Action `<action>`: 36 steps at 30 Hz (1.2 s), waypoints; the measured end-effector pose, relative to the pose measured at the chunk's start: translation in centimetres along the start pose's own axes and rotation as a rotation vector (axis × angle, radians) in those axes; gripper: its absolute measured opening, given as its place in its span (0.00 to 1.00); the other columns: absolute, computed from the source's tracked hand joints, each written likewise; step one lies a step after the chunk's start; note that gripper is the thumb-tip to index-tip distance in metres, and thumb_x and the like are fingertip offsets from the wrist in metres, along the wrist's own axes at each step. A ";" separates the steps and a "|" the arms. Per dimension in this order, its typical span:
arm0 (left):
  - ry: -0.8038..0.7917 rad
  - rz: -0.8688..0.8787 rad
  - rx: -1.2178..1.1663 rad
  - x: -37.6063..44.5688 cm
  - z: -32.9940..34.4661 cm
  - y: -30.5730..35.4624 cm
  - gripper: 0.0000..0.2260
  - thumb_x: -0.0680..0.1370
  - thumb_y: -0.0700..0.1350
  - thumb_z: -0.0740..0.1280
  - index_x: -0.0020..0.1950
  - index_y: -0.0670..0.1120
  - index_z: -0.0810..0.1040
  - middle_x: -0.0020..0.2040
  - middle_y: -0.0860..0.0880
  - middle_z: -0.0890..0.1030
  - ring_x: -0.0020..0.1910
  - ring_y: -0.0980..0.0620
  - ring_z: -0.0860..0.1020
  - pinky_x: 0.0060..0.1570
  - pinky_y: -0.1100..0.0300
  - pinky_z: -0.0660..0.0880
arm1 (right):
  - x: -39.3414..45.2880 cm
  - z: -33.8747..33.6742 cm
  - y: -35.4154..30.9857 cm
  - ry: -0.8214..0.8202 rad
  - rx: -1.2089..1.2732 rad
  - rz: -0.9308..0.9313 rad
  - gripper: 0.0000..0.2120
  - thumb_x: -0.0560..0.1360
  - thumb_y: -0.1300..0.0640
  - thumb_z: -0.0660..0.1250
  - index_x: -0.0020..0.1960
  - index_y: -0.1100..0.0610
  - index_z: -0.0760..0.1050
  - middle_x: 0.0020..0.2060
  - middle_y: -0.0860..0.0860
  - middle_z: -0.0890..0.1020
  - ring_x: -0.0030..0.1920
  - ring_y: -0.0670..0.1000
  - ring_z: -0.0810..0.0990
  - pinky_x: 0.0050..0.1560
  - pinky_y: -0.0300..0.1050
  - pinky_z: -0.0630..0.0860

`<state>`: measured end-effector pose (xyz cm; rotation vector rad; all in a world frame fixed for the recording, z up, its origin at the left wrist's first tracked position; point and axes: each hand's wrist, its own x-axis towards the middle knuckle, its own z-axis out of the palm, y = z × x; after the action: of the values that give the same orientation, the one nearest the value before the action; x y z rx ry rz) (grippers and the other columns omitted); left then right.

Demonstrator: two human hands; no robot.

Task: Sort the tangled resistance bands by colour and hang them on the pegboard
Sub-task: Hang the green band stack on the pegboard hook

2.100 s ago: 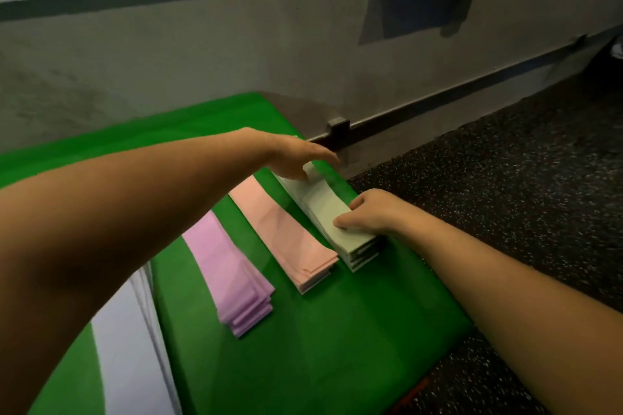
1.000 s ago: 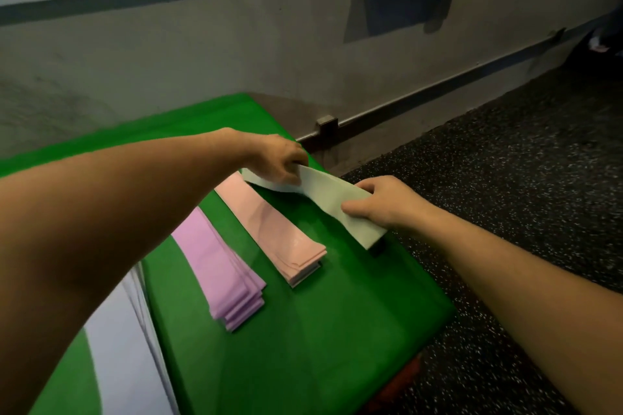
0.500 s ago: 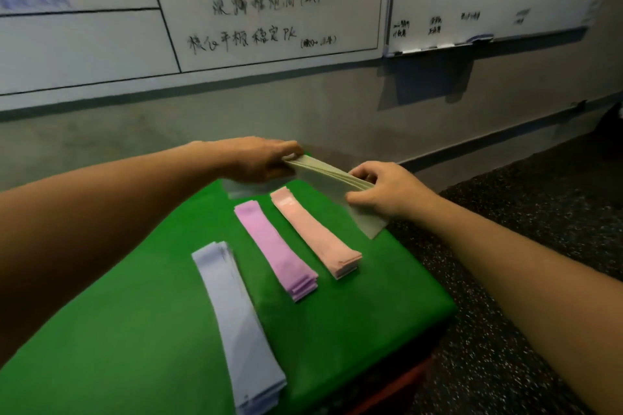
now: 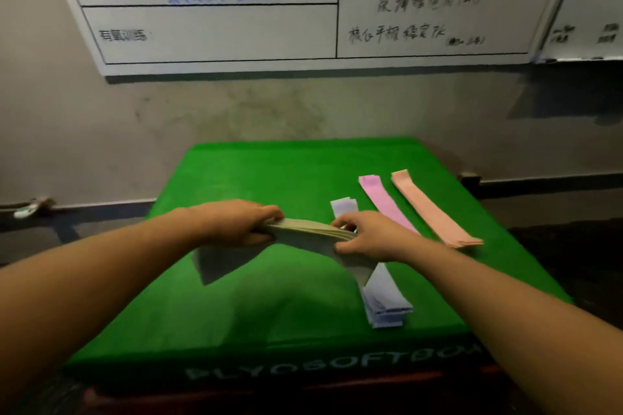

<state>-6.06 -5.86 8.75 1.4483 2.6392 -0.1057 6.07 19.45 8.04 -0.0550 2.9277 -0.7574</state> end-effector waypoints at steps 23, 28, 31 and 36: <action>0.172 -0.524 -0.036 -4.7 13.1 -3.0 0.33 0.74 0.62 0.66 0.75 0.55 0.57 0.64 0.51 0.72 0.57 0.46 0.78 0.48 0.50 0.78 | 8.0 12.6 -1.7 0.001 -0.511 -0.014 0.29 0.78 0.46 0.54 0.77 0.52 0.54 0.66 0.55 0.72 0.63 0.57 0.72 0.66 0.55 0.67; 0.137 -0.527 -0.136 -6.3 12.7 -3.5 0.24 0.77 0.60 0.63 0.70 0.52 0.64 0.65 0.50 0.73 0.60 0.47 0.77 0.53 0.52 0.75 | 8.2 12.7 -0.7 0.039 -0.525 -0.096 0.32 0.79 0.39 0.53 0.79 0.49 0.51 0.65 0.54 0.73 0.61 0.56 0.74 0.64 0.55 0.69; 0.123 -0.542 -0.140 -7.1 12.3 -3.4 0.19 0.80 0.57 0.60 0.69 0.53 0.67 0.66 0.51 0.75 0.60 0.48 0.77 0.53 0.53 0.74 | 8.3 12.3 -0.3 0.010 -0.519 -0.137 0.28 0.81 0.40 0.54 0.77 0.48 0.54 0.64 0.53 0.74 0.61 0.55 0.75 0.64 0.54 0.70; 0.160 -0.559 0.069 -6.9 11.7 -2.5 0.14 0.80 0.57 0.58 0.63 0.52 0.70 0.58 0.50 0.78 0.52 0.46 0.80 0.45 0.54 0.73 | 9.0 11.3 -1.8 -0.016 -0.589 -0.122 0.17 0.78 0.46 0.59 0.64 0.53 0.67 0.58 0.53 0.75 0.59 0.55 0.72 0.65 0.53 0.68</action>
<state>-3.58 -14.43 -1.84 0.7178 3.1229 -0.1388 -1.46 11.89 -1.83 -0.2881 3.0397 0.1169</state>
